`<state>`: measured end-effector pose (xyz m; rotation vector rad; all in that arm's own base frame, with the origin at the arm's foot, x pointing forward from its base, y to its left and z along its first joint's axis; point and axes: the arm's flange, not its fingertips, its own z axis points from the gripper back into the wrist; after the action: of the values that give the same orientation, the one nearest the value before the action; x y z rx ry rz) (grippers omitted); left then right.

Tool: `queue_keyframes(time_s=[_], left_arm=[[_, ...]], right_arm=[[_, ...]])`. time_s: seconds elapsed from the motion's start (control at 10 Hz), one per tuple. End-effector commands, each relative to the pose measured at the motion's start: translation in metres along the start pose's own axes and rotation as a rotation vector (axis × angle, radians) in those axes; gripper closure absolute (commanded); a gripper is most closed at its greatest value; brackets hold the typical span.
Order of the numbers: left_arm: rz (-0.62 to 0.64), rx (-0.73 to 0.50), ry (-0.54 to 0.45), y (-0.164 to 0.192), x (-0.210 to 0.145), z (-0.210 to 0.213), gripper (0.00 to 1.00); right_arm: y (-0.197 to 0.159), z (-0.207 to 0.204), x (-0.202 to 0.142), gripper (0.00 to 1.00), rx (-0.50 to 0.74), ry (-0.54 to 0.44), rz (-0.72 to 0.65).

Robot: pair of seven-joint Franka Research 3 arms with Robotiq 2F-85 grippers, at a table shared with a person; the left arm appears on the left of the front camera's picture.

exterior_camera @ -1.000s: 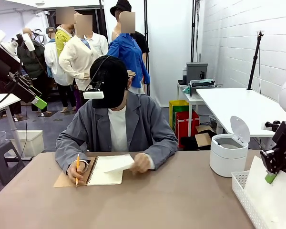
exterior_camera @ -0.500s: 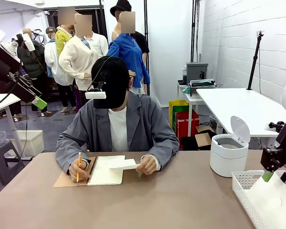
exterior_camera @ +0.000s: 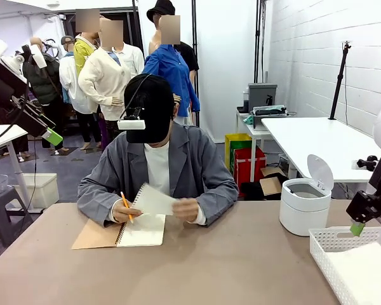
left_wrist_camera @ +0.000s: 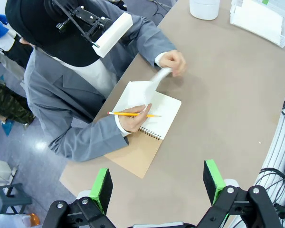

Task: Sort the paper based on its condition.
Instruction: If a person hands you a paper, place it in the Organizing basket , and if it's crumpled, put it in the Trash can.

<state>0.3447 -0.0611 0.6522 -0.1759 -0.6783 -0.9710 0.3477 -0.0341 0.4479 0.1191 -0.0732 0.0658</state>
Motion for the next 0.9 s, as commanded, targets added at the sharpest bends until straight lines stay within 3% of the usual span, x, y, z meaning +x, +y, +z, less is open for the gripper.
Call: queue_keyframes(time_s=[0.0, 0.5, 0.8], left_arm=[[0.001, -0.002, -0.001, 0.000, -0.001, 0.000, 0.00], [0.001, -0.002, -0.001, 0.000, -0.001, 0.000, 0.00], [0.001, -0.002, -0.001, 0.000, -0.001, 0.000, 0.00]], right_arm=[[0.009, 0.002, -0.018, 0.00, -0.068, -0.021, 0.121], [0.033, 0.040, -0.007, 0.00, -0.041, -0.030, 0.246], [0.046, 0.055, -0.004, 0.00, 0.021, 0.043, 0.302]])
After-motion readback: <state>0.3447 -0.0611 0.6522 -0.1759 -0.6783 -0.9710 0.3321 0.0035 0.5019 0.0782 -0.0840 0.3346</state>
